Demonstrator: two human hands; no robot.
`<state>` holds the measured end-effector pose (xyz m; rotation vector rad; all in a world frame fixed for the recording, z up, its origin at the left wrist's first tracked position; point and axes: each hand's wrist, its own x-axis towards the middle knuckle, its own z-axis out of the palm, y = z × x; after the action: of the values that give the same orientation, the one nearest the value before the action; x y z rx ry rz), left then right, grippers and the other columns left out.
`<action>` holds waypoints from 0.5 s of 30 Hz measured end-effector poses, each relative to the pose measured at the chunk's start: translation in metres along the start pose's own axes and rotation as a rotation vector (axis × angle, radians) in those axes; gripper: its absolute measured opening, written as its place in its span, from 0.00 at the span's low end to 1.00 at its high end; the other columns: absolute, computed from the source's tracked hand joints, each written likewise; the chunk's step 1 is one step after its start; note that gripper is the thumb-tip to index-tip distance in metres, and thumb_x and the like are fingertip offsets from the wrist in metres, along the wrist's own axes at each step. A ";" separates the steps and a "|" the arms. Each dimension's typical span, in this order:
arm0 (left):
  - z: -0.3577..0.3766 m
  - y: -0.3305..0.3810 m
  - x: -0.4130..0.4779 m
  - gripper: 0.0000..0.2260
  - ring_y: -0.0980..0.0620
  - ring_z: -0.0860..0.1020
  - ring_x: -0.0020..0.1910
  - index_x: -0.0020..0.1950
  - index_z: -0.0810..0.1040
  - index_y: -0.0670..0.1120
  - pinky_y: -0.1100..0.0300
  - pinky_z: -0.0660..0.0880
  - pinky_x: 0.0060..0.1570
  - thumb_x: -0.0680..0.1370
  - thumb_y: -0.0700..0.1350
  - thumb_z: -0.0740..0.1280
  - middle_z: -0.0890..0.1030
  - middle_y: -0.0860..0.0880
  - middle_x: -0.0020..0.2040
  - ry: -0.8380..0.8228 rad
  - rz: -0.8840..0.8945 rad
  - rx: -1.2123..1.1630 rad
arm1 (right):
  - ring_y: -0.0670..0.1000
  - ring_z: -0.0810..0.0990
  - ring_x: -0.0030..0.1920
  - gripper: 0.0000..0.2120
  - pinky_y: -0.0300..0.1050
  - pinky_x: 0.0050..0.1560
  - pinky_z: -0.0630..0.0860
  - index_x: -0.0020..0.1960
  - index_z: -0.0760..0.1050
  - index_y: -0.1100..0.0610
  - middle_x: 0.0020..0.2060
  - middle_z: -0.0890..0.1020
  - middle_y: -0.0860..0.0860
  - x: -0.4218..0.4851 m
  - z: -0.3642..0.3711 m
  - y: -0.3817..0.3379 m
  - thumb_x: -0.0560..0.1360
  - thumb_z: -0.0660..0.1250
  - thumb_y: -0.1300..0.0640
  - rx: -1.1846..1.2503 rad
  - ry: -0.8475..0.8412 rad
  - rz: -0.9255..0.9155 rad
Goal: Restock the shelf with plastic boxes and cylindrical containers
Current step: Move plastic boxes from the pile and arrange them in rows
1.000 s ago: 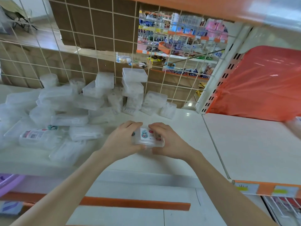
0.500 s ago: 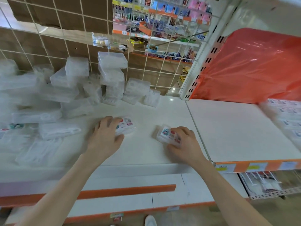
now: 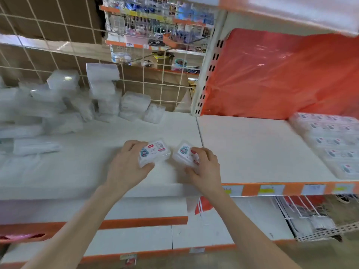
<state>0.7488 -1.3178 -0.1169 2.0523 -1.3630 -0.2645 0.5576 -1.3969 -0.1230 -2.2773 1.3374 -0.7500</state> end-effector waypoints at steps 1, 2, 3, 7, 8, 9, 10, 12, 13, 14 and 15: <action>0.008 0.013 -0.004 0.25 0.48 0.75 0.55 0.63 0.73 0.46 0.56 0.71 0.53 0.67 0.43 0.73 0.71 0.49 0.61 -0.014 0.016 -0.005 | 0.61 0.72 0.56 0.26 0.50 0.54 0.68 0.61 0.74 0.61 0.60 0.74 0.57 -0.005 -0.011 0.010 0.64 0.67 0.56 -0.006 0.006 0.002; 0.015 0.025 -0.008 0.25 0.48 0.75 0.55 0.64 0.73 0.46 0.57 0.70 0.53 0.68 0.43 0.73 0.71 0.49 0.61 -0.029 0.032 -0.009 | 0.60 0.72 0.56 0.26 0.50 0.54 0.68 0.61 0.74 0.61 0.60 0.74 0.57 -0.010 -0.021 0.021 0.64 0.66 0.55 -0.011 0.016 0.004; 0.025 0.039 -0.013 0.25 0.48 0.74 0.56 0.64 0.72 0.46 0.57 0.70 0.53 0.68 0.44 0.72 0.70 0.49 0.62 -0.046 0.048 -0.013 | 0.60 0.72 0.56 0.26 0.50 0.54 0.68 0.61 0.73 0.61 0.60 0.74 0.57 -0.016 -0.035 0.034 0.64 0.67 0.56 -0.013 0.027 0.019; 0.063 0.089 -0.031 0.26 0.50 0.72 0.59 0.66 0.70 0.46 0.61 0.67 0.53 0.69 0.44 0.72 0.68 0.49 0.63 -0.105 0.106 -0.019 | 0.61 0.71 0.58 0.25 0.50 0.57 0.67 0.62 0.73 0.61 0.59 0.74 0.57 -0.040 -0.083 0.083 0.65 0.71 0.65 0.002 0.073 0.052; 0.073 0.102 -0.037 0.26 0.50 0.71 0.60 0.66 0.71 0.46 0.61 0.66 0.55 0.69 0.44 0.72 0.68 0.49 0.63 -0.115 0.121 -0.028 | 0.61 0.71 0.58 0.25 0.50 0.57 0.67 0.62 0.73 0.61 0.59 0.74 0.58 -0.048 -0.095 0.096 0.65 0.72 0.65 0.011 0.085 0.058; 0.083 0.114 -0.041 0.26 0.49 0.70 0.61 0.66 0.71 0.45 0.61 0.65 0.57 0.69 0.43 0.72 0.68 0.48 0.63 -0.123 0.137 -0.037 | 0.60 0.71 0.58 0.25 0.50 0.57 0.67 0.61 0.73 0.61 0.58 0.74 0.58 -0.056 -0.106 0.107 0.66 0.72 0.64 0.015 0.095 0.066; 0.092 0.126 -0.046 0.26 0.49 0.69 0.62 0.66 0.71 0.45 0.61 0.64 0.59 0.69 0.43 0.72 0.68 0.47 0.64 -0.133 0.155 -0.042 | 0.60 0.72 0.57 0.24 0.50 0.57 0.67 0.61 0.73 0.61 0.58 0.74 0.58 -0.064 -0.116 0.119 0.66 0.73 0.63 0.015 0.107 0.074; 0.106 0.146 -0.055 0.26 0.49 0.68 0.64 0.67 0.70 0.46 0.60 0.63 0.60 0.70 0.44 0.72 0.68 0.48 0.64 -0.147 0.183 -0.040 | 0.60 0.72 0.57 0.24 0.49 0.57 0.68 0.61 0.74 0.61 0.58 0.75 0.58 -0.078 -0.133 0.138 0.66 0.74 0.62 0.009 0.113 0.096; 0.115 0.158 -0.060 0.26 0.50 0.67 0.64 0.67 0.70 0.46 0.60 0.63 0.61 0.70 0.44 0.72 0.68 0.48 0.65 -0.155 0.200 -0.036 | 0.60 0.73 0.57 0.24 0.49 0.57 0.68 0.60 0.74 0.62 0.57 0.75 0.58 -0.085 -0.142 0.148 0.66 0.74 0.62 0.006 0.114 0.104; 0.121 0.167 -0.064 0.26 0.49 0.67 0.64 0.67 0.70 0.47 0.58 0.64 0.61 0.70 0.44 0.72 0.68 0.48 0.65 -0.165 0.217 -0.035 | 0.60 0.73 0.57 0.24 0.49 0.57 0.68 0.59 0.75 0.62 0.57 0.76 0.58 -0.091 -0.149 0.157 0.65 0.75 0.62 -0.001 0.118 0.107; 0.129 0.179 -0.067 0.26 0.49 0.67 0.65 0.67 0.70 0.46 0.57 0.65 0.62 0.70 0.44 0.72 0.68 0.48 0.65 -0.178 0.237 -0.036 | 0.60 0.73 0.57 0.24 0.49 0.57 0.68 0.59 0.75 0.62 0.56 0.76 0.58 -0.098 -0.157 0.167 0.64 0.75 0.63 -0.008 0.128 0.117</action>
<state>0.5215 -1.3549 -0.1182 1.8516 -1.6807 -0.3718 0.3083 -1.3982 -0.1211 -2.1673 1.5189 -0.8635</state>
